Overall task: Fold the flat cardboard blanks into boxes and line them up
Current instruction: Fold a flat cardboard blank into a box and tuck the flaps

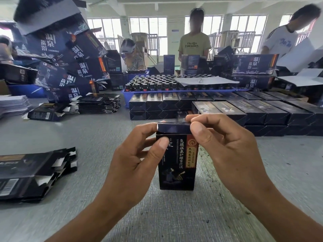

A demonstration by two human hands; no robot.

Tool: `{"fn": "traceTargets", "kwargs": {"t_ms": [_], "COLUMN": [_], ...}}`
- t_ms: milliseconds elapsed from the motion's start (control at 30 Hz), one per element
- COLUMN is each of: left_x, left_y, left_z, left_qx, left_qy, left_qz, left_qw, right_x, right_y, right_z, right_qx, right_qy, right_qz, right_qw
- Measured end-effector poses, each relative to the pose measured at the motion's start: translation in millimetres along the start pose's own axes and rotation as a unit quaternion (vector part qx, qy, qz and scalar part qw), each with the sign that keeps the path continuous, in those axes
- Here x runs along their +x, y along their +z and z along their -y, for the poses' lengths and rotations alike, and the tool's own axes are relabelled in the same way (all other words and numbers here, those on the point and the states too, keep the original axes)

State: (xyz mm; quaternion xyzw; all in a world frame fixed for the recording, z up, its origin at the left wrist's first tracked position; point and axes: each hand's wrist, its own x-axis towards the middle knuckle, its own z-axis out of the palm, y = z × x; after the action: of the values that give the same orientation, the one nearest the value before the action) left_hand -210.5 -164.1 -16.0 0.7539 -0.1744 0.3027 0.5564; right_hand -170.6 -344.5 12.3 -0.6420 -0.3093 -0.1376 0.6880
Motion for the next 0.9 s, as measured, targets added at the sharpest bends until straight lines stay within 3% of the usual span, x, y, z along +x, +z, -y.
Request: {"fn": "traceTargets", "kwargs": {"t_ms": [400,567,900], "left_x": [1,2,3], "left_y": [1,3,-6], "left_z": [-7,-6,0], "left_qx": [-0.056,-0.018,0.06], "left_qy": [0.0,-0.01,0.023], "left_qz": [-0.018,-0.055,-0.007], "left_qw": [0.998,0.998,0.998], "right_x": [1,1,2], "right_y": [-3,-5,-6], "right_z": [2,-1,-9], "right_qx": [-0.043,-0.04,-0.053], "right_qy": [-0.031,-0.02,-0.015], "right_qz": [0.009,0.019,0.017], "right_qw": [0.999,0.999,0.998]}}
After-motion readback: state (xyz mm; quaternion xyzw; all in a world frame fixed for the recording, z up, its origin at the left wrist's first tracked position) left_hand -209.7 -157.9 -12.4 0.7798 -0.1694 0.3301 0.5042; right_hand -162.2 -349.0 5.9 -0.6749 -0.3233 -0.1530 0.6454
